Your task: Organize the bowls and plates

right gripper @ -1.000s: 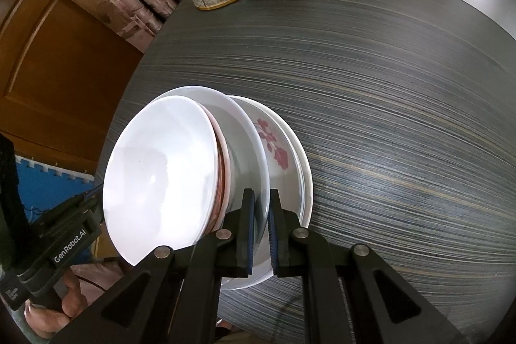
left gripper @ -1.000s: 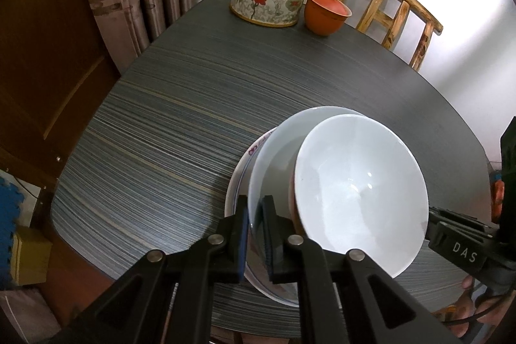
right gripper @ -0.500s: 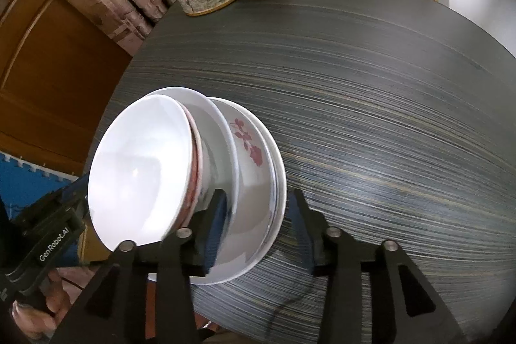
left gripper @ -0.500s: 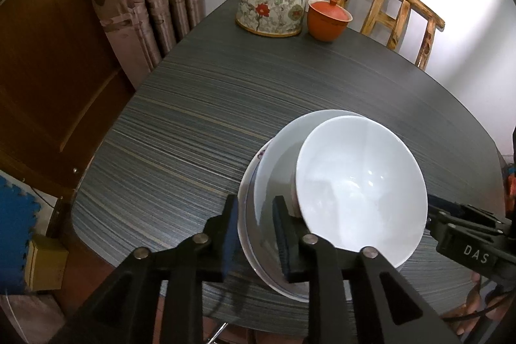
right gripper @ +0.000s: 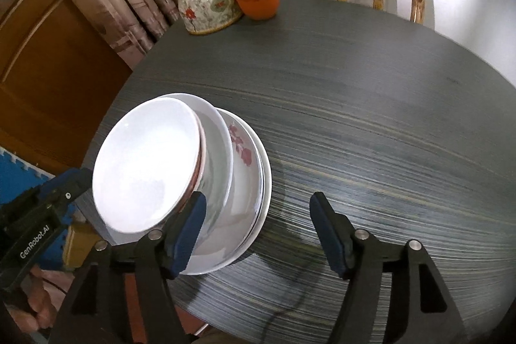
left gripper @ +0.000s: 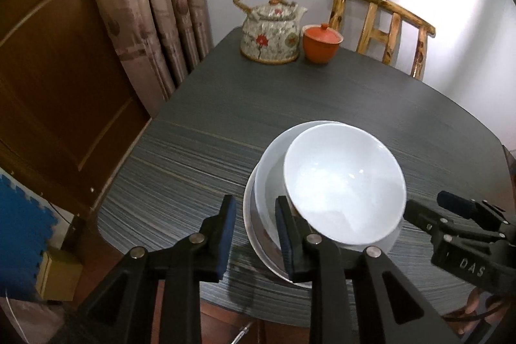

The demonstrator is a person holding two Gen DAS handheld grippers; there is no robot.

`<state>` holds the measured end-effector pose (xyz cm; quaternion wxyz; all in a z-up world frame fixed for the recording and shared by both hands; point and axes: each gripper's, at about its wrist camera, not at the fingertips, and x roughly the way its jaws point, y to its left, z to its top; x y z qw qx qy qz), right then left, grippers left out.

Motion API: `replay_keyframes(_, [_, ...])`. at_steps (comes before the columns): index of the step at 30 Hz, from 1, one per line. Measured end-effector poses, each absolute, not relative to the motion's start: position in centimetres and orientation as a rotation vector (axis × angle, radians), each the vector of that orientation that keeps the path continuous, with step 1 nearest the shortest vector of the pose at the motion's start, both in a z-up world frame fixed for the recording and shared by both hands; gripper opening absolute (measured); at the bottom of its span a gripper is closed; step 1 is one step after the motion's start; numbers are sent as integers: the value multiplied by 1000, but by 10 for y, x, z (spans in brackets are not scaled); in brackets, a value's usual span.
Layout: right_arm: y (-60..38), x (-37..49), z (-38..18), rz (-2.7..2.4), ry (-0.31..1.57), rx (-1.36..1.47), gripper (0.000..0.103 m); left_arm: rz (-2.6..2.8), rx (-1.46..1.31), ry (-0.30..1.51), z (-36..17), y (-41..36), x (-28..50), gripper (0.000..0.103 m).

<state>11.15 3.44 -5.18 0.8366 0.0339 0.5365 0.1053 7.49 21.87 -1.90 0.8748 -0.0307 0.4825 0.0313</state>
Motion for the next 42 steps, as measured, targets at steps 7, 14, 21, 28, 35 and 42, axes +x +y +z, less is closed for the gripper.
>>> replay_keyframes(7, [45, 77, -36, 231, 1036, 18, 83, 62, -42, 965, -10, 206, 52, 36])
replay_keyframes(14, [57, 49, -34, 231, 984, -28, 97, 64, -57, 974, -14, 201, 34, 42])
replay_keyframes(21, [53, 36, -39, 209, 980, -40, 102, 89, -55, 976, -18, 204, 33, 43])
replay_keyframes(28, [52, 31, -45, 199, 996, -35, 102, 96, -55, 987, -24, 204, 33, 50])
replay_keyframes(35, [57, 28, -47, 210, 998, -48, 102, 87, -47, 991, -25, 204, 34, 50])
replay_keyframes(42, [59, 26, -49, 210, 1012, -49, 102, 82, -54, 1008, -28, 206, 36, 50])
